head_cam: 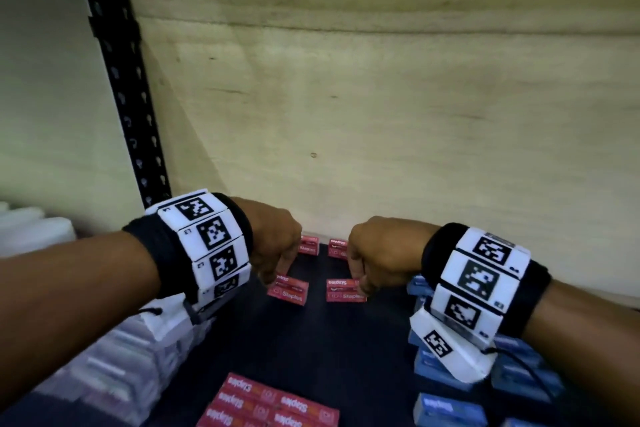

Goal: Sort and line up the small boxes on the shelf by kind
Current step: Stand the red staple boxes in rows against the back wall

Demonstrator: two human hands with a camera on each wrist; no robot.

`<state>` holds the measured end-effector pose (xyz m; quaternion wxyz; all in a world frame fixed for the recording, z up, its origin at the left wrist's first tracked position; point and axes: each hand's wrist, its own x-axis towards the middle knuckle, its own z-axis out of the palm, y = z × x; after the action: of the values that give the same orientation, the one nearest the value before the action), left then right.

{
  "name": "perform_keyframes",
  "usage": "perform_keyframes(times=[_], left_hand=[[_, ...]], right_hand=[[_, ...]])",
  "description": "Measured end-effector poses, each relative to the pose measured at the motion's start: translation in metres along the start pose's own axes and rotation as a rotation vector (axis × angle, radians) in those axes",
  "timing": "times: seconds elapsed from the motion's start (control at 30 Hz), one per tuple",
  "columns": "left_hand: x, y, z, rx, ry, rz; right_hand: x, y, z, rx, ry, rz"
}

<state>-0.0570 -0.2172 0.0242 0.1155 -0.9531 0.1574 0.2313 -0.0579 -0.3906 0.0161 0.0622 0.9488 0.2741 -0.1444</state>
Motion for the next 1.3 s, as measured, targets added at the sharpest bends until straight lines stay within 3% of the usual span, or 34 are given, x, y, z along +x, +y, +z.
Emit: perform_keyframes(times=[0.57, 0.97, 1.3], left_hand=[[-0.070, 0.007, 0.046, -0.097, -0.049, 0.032], [-0.088, 0.010, 0.052, -0.156, -0.057, 0.006], [-0.089, 0.020, 0.052, -0.192, -0.058, -0.003]], right_hand=[[-0.072, -0.048, 0.029, 0.062, -0.027, -0.060], [-0.085, -0.055, 0.032, 0.197, -0.125, -0.065], [-0.079, -0.065, 0.035, 0.210, -0.076, -0.109]])
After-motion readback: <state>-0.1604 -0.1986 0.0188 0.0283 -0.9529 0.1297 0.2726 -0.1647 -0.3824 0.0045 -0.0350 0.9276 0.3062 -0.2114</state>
